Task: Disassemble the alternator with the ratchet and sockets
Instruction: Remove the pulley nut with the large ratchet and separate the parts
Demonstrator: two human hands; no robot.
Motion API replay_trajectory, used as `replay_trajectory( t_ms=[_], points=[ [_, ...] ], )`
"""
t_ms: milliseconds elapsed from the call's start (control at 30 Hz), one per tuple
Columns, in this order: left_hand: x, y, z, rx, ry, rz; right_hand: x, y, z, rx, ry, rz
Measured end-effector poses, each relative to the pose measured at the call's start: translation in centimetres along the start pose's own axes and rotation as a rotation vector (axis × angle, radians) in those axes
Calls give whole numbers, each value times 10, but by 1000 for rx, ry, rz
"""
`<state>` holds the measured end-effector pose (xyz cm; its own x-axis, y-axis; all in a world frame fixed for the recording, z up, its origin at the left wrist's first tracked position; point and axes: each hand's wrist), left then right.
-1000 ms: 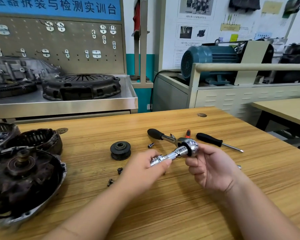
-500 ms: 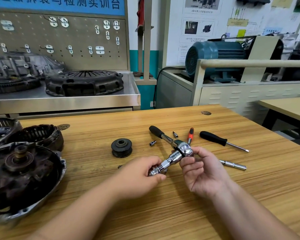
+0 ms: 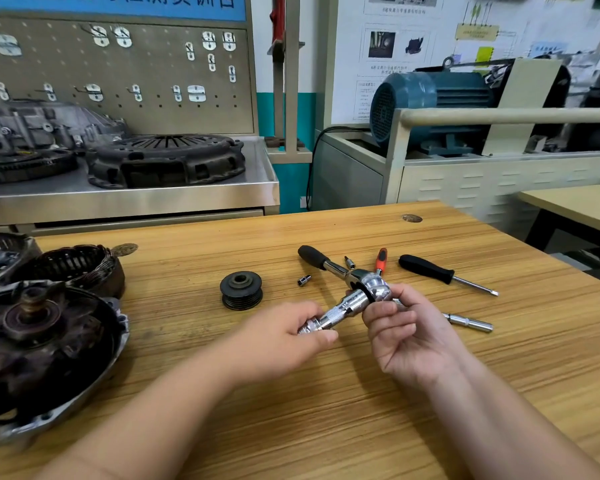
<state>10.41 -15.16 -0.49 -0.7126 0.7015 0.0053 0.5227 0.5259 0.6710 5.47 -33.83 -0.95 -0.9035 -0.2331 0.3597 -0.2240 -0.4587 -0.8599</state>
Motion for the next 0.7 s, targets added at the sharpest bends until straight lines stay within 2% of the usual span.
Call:
replay_trajectory(
  t_ms=[67, 133, 167, 267, 300, 400, 567, 700],
  points=[
    [2, 0, -1, -327, -5, -72, 1, 1, -1, -28, 17, -8],
    [1, 0, -1, -427, -20, -95, 1, 1, -1, -42, 24, -12],
    [0, 1, 0, -344, -13, -62, 2, 1, -1, -42, 24, -11],
    [1, 9, 1, 195, 96, 106, 1, 0, -2, -31, 14, 1],
    [2, 10, 0, 281, 131, 156, 1, -1, -3, -22, 13, -1],
    [1, 7, -4, 206, 155, 153, 1, -1, -5, 17, 21, 3],
    [-9, -12, -16, 278, 48, -4, -1, -3, -11, 148, -36, 77],
    [-12, -17, -14, 202, -48, -69, -3, 0, -9, 138, -101, 231]
  ],
)
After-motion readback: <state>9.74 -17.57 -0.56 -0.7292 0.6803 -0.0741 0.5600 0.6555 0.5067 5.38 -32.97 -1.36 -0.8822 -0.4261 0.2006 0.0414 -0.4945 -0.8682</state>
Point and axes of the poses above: each hand's wrist, its own x-axis away from the middle knuckle, its own y-axis out of the back of the hand, z = x × y, and after that the axes turned 5 degrees about x, right-handed
